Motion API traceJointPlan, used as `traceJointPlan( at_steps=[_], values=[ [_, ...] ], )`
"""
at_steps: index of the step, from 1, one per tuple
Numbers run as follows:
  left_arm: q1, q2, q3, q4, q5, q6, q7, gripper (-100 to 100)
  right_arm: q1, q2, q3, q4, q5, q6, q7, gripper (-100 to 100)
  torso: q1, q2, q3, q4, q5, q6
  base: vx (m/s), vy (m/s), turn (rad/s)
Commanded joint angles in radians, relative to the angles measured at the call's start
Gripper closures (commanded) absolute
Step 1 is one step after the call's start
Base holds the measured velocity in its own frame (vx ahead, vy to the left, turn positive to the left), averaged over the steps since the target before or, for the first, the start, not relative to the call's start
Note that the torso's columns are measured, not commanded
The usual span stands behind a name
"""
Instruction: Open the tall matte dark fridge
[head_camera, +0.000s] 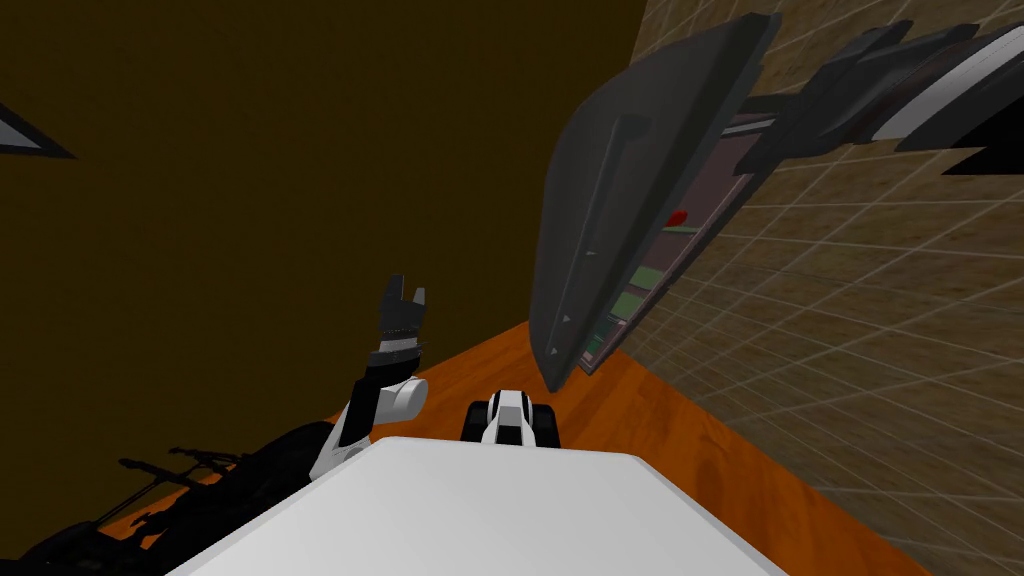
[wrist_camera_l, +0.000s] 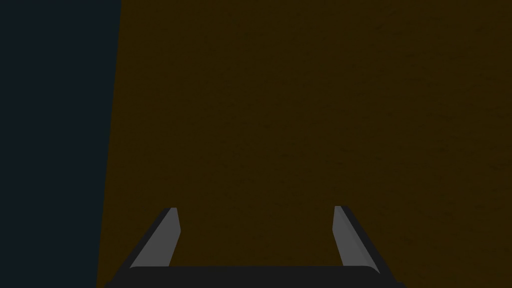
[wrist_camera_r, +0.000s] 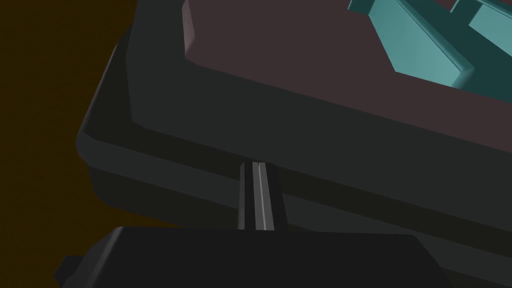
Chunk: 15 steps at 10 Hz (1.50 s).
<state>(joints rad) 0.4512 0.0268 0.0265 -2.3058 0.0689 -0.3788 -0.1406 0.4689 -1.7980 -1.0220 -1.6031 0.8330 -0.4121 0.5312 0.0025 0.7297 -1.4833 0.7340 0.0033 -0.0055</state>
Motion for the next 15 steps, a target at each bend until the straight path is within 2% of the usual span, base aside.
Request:
traceJointPlan(
  at_steps=[1, 2, 6, 15],
  values=[
    [0.000, 0.000, 0.000, 0.000, 0.000, 0.000, 0.000, 0, 0.004, -0.007, 0.004, 0.009, 0.005, 0.007, -0.002, 100, -0.001, 0.002, 0.002, 0.001, -0.002, 0.002, -0.036, 0.137, -0.036],
    [0.000, 0.000, 0.000, 0.000, 0.000, 0.000, 0.000, 0, 0.006, -0.038, 0.001, 0.032, -0.001, -0.011, -0.022, -100, -0.009, 0.002, 0.003, 0.002, -0.004, 0.003, 0.024, 0.065, -0.094],
    [0.000, 0.000, 0.000, 0.000, 0.000, 0.000, 0.000, 0, 0.008, -0.111, -0.008, 0.087, -0.016, -0.058, -0.072, -100, -0.002, 0.006, 0.005, 0.003, -0.003, 0.005, 0.058, 0.082, -0.084],
    [0.000, 0.000, 0.000, 0.000, 0.000, 0.000, 0.000, 0, 0.015, -0.298, -0.028, 0.236, -0.059, -0.183, -0.203, -100, -0.003, 0.008, 0.007, 0.004, -0.003, 0.005, 0.048, 0.091, -0.091]
  ],
)
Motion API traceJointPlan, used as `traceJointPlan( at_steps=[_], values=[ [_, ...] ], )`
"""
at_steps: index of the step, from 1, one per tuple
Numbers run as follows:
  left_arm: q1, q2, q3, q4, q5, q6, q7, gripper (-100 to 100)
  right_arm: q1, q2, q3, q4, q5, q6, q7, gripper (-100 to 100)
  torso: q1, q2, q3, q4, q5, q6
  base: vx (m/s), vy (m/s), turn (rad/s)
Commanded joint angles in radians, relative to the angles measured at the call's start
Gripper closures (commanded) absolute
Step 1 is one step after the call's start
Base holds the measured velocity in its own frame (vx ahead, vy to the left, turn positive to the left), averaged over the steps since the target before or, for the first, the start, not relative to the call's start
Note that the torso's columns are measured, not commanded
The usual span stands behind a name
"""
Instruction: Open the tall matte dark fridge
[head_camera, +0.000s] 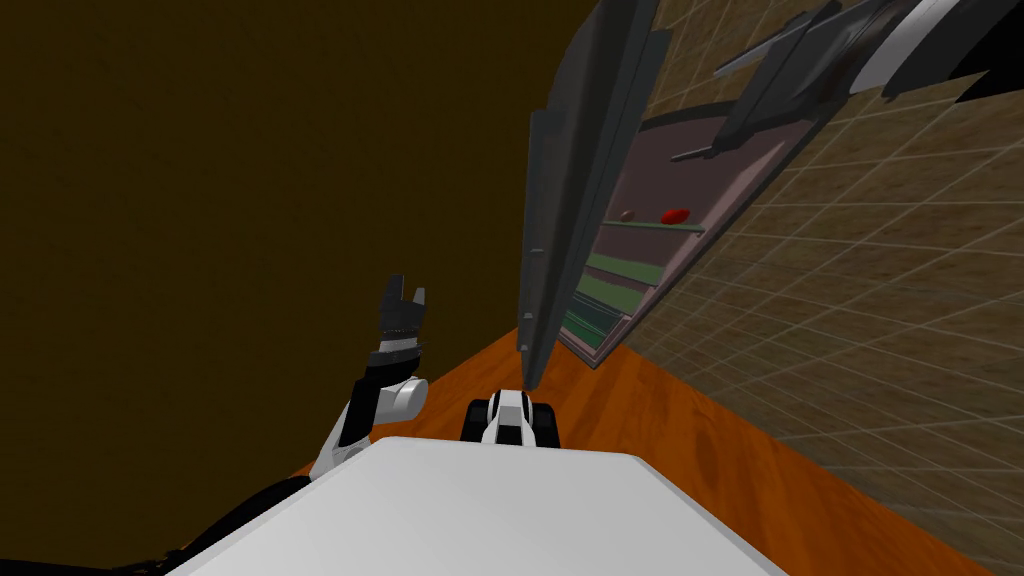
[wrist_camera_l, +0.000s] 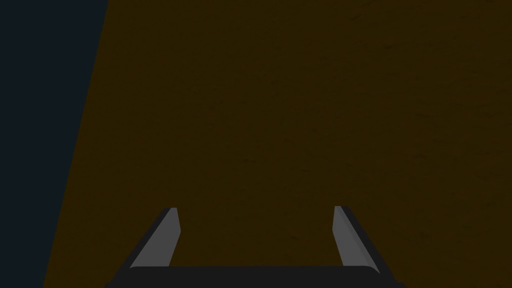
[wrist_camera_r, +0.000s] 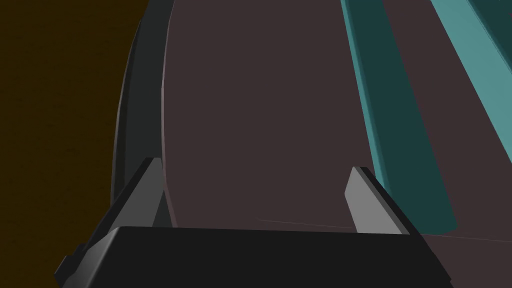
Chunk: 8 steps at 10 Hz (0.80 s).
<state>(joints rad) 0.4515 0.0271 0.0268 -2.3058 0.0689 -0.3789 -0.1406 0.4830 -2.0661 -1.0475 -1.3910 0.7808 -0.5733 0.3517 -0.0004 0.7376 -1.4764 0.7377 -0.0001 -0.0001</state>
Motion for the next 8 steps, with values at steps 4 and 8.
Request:
traceJointPlan(
  at_steps=[4, 8],
  values=[
    [0.000, 0.000, 0.000, 0.000, 0.000, 0.000, 0.000, 0, 0.003, -0.062, -0.007, 0.054, -0.018, -0.044, -0.041, -100, -0.002, 0.002, 0.001, 0.000, -0.001, 0.000, 0.026, 0.061, -0.054],
    [0.000, 0.000, 0.000, 0.000, 0.000, 0.000, 0.000, 0, 0.008, -0.088, 0.006, 0.096, 0.004, -0.038, -0.058, 100, 0.011, 0.000, 0.000, 0.000, 0.004, -0.001, 0.018, 0.181, -0.086]
  ],
)
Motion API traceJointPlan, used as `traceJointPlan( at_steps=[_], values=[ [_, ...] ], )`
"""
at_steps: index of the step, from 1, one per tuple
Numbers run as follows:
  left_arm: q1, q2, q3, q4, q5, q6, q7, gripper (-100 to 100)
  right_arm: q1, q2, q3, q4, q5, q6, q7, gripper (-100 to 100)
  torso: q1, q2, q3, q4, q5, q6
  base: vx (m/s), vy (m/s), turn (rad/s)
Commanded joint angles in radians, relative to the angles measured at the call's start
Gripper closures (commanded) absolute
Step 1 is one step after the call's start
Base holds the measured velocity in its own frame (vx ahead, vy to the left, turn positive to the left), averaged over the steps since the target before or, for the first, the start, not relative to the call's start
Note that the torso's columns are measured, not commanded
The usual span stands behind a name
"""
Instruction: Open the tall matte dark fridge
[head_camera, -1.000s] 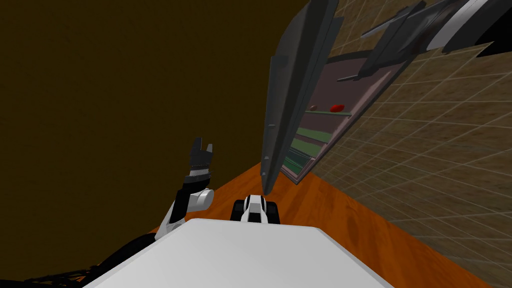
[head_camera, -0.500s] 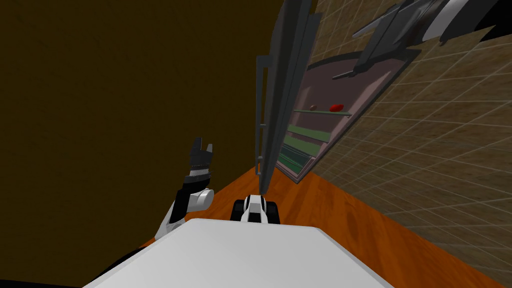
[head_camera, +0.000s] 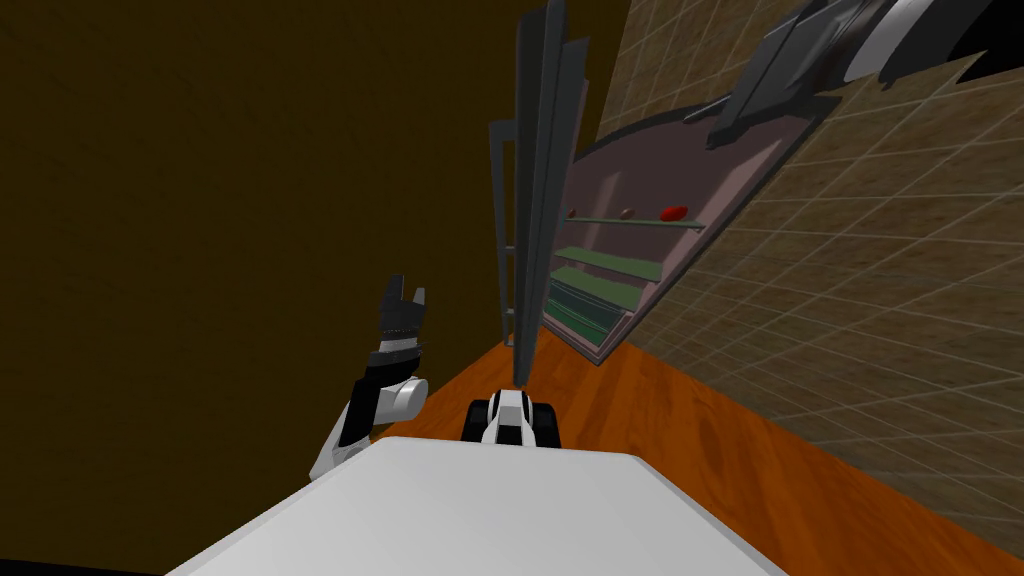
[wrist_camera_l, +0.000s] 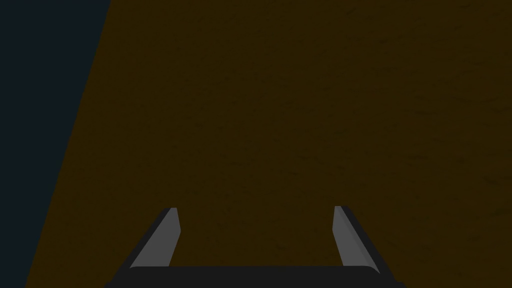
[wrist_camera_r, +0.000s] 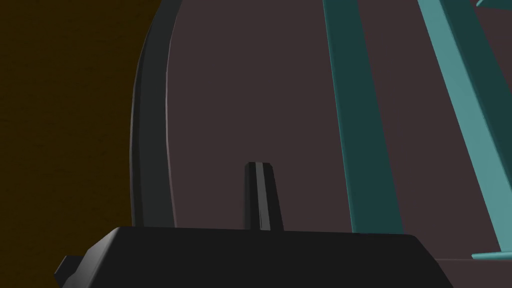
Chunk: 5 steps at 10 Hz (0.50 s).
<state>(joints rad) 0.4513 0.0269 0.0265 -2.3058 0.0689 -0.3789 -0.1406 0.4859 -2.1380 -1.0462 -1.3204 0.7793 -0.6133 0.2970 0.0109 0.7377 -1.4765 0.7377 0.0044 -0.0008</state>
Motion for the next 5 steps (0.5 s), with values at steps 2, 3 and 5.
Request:
traceJointPlan(
  at_steps=[2, 3, 5],
  values=[
    [0.000, 0.000, 0.000, 0.000, 0.000, 0.000, 0.000, 0, -0.013, -0.060, -0.015, 0.058, 0.003, -0.030, -0.032, -100, -0.009, 0.001, 0.001, 0.001, -0.003, 0.001, 0.013, 0.171, -0.130],
    [0.000, 0.000, 0.000, 0.000, 0.000, 0.000, 0.000, 0, -0.019, -0.073, -0.021, 0.067, 0.003, -0.040, -0.041, -100, -0.021, -0.001, 0.000, 0.000, -0.007, 0.001, 0.087, -0.060, -0.124],
    [0.000, 0.001, 0.001, 0.000, 0.000, 0.000, 0.000, 0, -0.037, -0.113, -0.040, 0.095, 0.002, -0.071, -0.070, -100, -0.023, -0.002, -0.002, -0.001, -0.009, 0.001, 0.065, -0.092, -0.084]
  ],
)
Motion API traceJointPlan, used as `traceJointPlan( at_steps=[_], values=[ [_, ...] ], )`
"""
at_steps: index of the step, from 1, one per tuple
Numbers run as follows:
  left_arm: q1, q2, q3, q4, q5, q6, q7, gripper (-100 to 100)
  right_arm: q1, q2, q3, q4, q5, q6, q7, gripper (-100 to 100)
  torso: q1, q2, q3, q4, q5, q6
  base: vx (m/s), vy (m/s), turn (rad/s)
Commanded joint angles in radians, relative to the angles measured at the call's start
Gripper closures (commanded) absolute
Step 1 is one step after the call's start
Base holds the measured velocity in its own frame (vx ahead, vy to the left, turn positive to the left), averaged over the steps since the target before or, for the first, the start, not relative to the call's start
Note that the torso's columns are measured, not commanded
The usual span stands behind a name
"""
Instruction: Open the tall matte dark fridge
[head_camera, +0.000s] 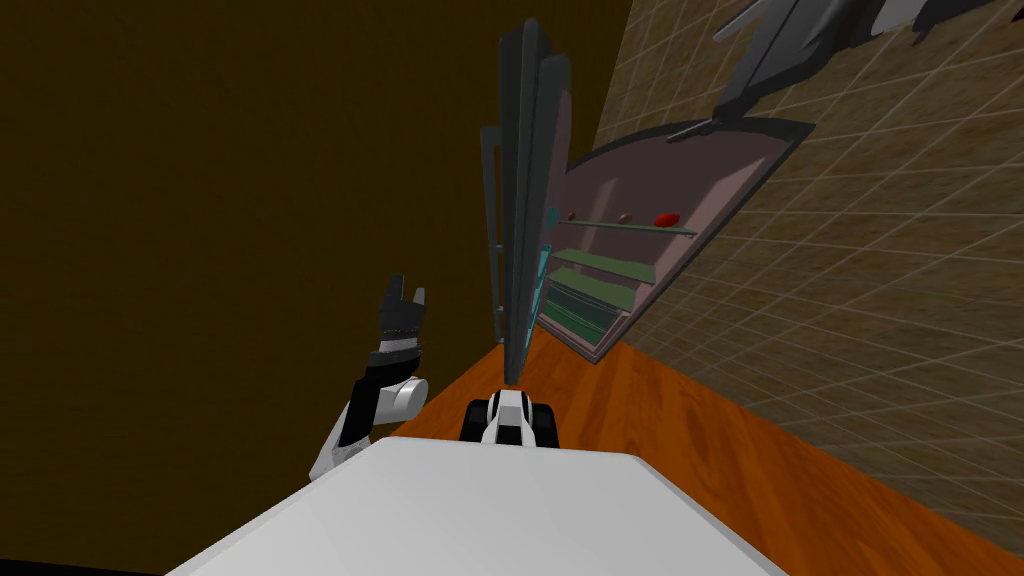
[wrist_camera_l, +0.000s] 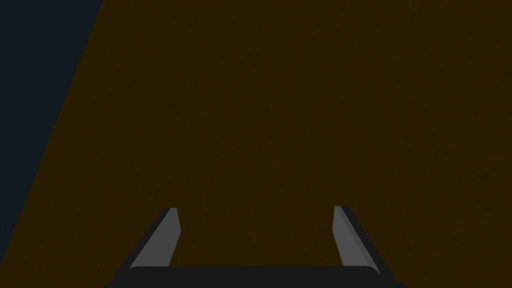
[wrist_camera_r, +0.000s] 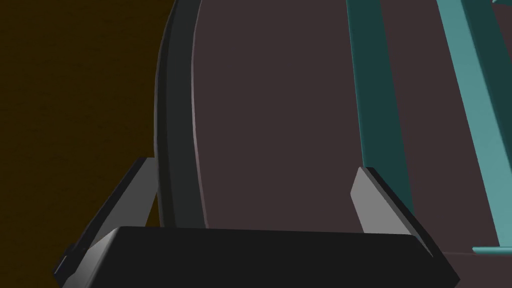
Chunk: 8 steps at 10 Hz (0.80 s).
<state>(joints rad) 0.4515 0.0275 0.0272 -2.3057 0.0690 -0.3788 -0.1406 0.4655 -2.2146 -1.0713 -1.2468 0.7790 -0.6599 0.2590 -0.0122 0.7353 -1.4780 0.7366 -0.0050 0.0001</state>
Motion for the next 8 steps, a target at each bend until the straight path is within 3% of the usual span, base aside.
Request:
traceJointPlan(
  at_steps=[1, 3, 4, 8],
  values=[
    [0.000, 0.000, 0.000, 0.000, 0.000, 0.000, 0.000, 0, -0.023, -0.050, -0.022, 0.031, 0.001, -0.034, -0.042, -100, 0.008, 0.002, 0.002, 0.001, 0.003, 0.000, 0.052, -0.069, -0.097],
    [0.000, 0.000, 0.000, 0.000, 0.000, 0.000, 0.000, 0, -0.030, -0.051, -0.020, 0.022, 0.010, -0.032, -0.056, -100, 0.017, 0.004, 0.003, 0.002, 0.007, 0.000, 0.035, -0.032, -0.036],
    [0.000, 0.000, 0.000, 0.000, 0.000, 0.000, 0.000, 0, -0.030, -0.053, -0.021, 0.025, 0.009, -0.035, -0.057, 0, 0.017, 0.005, 0.003, 0.002, 0.007, 0.000, 0.005, -0.005, 0.002],
    [0.000, 0.000, 0.000, 0.000, 0.000, 0.000, 0.000, 0, -0.030, -0.053, -0.021, 0.024, 0.009, -0.035, -0.056, 0, 0.012, 0.003, 0.002, 0.001, 0.005, 0.000, 0.000, 0.000, 0.000]
  ],
)
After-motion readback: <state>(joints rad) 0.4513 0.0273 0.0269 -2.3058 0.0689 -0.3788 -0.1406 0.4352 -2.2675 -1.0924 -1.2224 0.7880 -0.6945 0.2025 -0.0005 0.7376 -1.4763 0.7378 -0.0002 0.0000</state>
